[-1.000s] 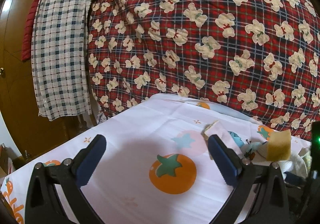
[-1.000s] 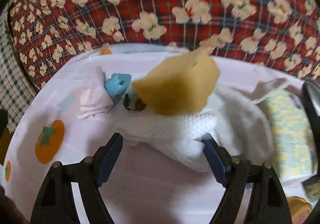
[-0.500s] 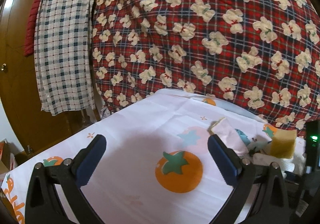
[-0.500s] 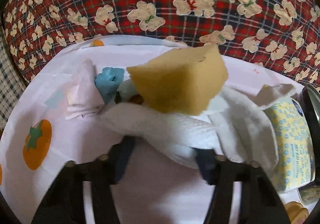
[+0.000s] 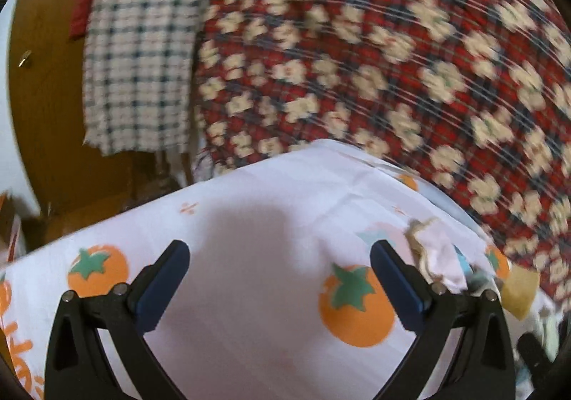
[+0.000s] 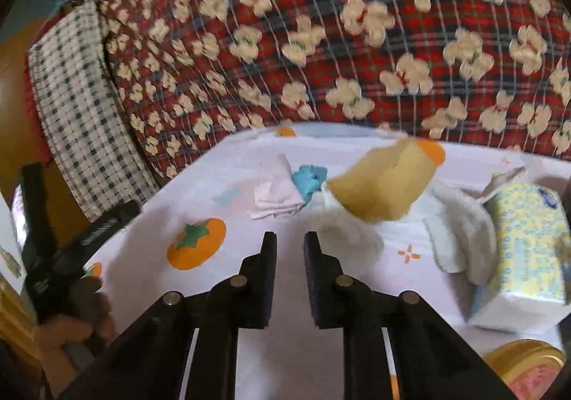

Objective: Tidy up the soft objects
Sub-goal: 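Grasp the white towel beside the yellow sponge with the right tool, then lift the white towel with the right tool while the left grasps the pink cloth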

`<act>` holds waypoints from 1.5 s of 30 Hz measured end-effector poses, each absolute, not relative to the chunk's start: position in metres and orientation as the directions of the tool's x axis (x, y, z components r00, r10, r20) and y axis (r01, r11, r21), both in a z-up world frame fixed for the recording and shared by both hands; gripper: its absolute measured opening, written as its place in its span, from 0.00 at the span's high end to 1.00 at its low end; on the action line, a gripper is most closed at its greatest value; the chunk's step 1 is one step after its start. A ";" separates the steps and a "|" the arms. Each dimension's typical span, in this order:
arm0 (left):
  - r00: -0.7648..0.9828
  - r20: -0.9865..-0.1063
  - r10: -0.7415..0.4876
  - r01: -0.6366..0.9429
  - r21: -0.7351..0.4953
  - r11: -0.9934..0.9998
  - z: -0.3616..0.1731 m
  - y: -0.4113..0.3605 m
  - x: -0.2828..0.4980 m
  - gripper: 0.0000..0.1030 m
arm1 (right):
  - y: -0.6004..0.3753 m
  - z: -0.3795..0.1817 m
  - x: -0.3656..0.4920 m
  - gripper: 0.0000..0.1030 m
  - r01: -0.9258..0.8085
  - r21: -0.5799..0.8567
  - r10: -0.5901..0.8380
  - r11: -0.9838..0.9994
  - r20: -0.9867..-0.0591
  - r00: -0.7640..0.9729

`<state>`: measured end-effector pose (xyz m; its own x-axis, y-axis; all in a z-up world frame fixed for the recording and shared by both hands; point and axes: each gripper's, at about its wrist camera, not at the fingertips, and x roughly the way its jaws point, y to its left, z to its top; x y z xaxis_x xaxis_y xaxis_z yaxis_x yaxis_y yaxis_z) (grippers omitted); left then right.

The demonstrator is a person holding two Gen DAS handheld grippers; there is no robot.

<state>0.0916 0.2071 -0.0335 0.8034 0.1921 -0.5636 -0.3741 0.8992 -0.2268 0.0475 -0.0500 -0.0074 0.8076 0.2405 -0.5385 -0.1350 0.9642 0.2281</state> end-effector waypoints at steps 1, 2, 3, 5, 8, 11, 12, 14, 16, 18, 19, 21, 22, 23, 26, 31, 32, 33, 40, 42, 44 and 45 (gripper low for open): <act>0.812 -0.556 0.179 -0.345 -0.209 0.915 -0.032 0.200 0.093 0.01 | -0.052 -0.006 0.043 0.83 -0.128 0.221 0.229 0.967 -0.532 0.815; 0.818 -0.549 0.175 -0.327 -0.193 0.925 -0.030 0.195 0.093 0.01 | -0.056 -0.006 0.039 0.83 -0.121 0.227 0.227 0.966 -0.528 0.818; 0.823 -0.541 0.173 -0.313 -0.178 0.933 -0.029 0.191 0.092 0.01 | -0.060 -0.006 0.036 0.83 -0.121 0.247 0.238 0.962 -0.526 0.816; 0.835 -0.524 0.169 -0.288 -0.153 0.945 -0.025 0.184 0.092 0.01 | -0.068 -0.005 0.033 0.83 -0.128 0.292 0.270 0.948 -0.518 0.812; 0.846 -0.507 0.164 -0.262 -0.126 0.957 -0.022 0.176 0.092 0.01 | -0.068 -0.005 0.034 0.83 -0.122 0.267 0.250 0.956 -0.523 0.815; 0.846 -0.501 0.181 -0.270 -0.111 0.956 -0.020 0.174 0.090 0.01 | -0.066 -0.010 0.043 0.77 -0.075 0.221 0.187 0.972 -0.549 0.814; 0.846 -0.501 0.184 -0.274 -0.113 0.955 -0.020 0.174 0.090 0.01 | -0.066 -0.012 0.051 0.63 -0.057 0.211 0.169 0.976 -0.568 0.806; 0.846 -0.503 0.178 -0.276 -0.126 0.953 -0.020 0.176 0.090 0.01 | -0.061 -0.016 0.068 0.39 -0.036 0.186 0.143 0.982 -0.607 0.782; 0.844 -0.507 0.172 -0.275 -0.134 0.952 -0.021 0.177 0.090 0.01 | -0.055 -0.021 0.087 0.37 0.002 0.125 0.080 0.992 -0.647 0.759; 0.843 -0.509 0.174 -0.280 -0.140 0.950 -0.021 0.178 0.090 0.01 | -0.049 -0.030 0.104 0.37 0.016 0.082 0.046 0.996 -0.695 0.717; 0.842 -0.512 0.173 -0.282 -0.143 0.949 -0.022 0.178 0.090 0.01 | -0.046 -0.038 0.115 0.37 0.022 0.066 0.034 0.998 -0.731 0.681; 0.837 -0.521 0.168 -0.284 -0.152 0.947 -0.023 0.179 0.092 0.01 | -0.044 -0.050 0.129 0.37 0.040 0.055 0.017 0.998 -0.766 0.642; 0.835 -0.524 0.166 -0.286 -0.155 0.946 -0.023 0.179 0.092 0.01 | -0.042 -0.054 0.134 0.36 0.051 0.032 -0.007 0.998 -0.779 0.627; 0.834 -0.526 0.164 -0.286 -0.158 0.945 -0.024 0.180 0.093 0.01 | -0.040 -0.052 0.135 0.36 0.044 0.020 -0.013 0.999 -0.768 0.641; 0.837 -0.524 0.158 -0.280 -0.161 0.947 -0.023 0.178 0.093 0.01 | -0.038 -0.057 0.137 0.55 0.028 -0.003 -0.020 1.000 -0.774 0.633; 0.840 -0.519 0.158 -0.267 -0.143 0.953 -0.023 0.172 0.093 0.01 | -0.043 -0.052 0.117 0.77 -0.022 0.072 0.070 0.997 -0.764 0.641; 0.841 -0.517 0.157 -0.265 -0.141 0.954 -0.022 0.172 0.093 0.01 | -0.045 -0.049 0.110 0.77 -0.048 0.153 0.148 0.987 -0.755 0.639; 0.844 -0.513 0.153 -0.260 -0.141 0.955 -0.022 0.171 0.093 0.01 | -0.045 -0.043 0.105 0.77 -0.076 0.229 0.224 0.970 -0.734 0.641; 0.875 -0.473 0.102 -0.194 -0.149 0.970 -0.018 0.161 0.089 0.01 | -0.057 0.000 0.035 0.77 -0.215 0.269 0.330 0.939 -0.526 0.784; 0.874 -0.478 0.082 -0.167 -0.138 0.976 -0.018 0.153 0.092 0.01 | -0.062 0.005 0.023 0.77 -0.156 0.207 0.242 0.966 -0.499 0.832; 0.872 -0.483 0.082 -0.158 -0.120 0.980 -0.018 0.145 0.096 0.01 | -0.068 0.009 0.012 0.77 -0.088 0.161 0.155 0.983 -0.468 0.870; 0.871 -0.486 0.067 -0.147 -0.127 0.981 -0.018 0.141 0.099 0.02 | -0.071 0.011 0.010 0.77 -0.061 0.159 0.128 0.985 -0.458 0.880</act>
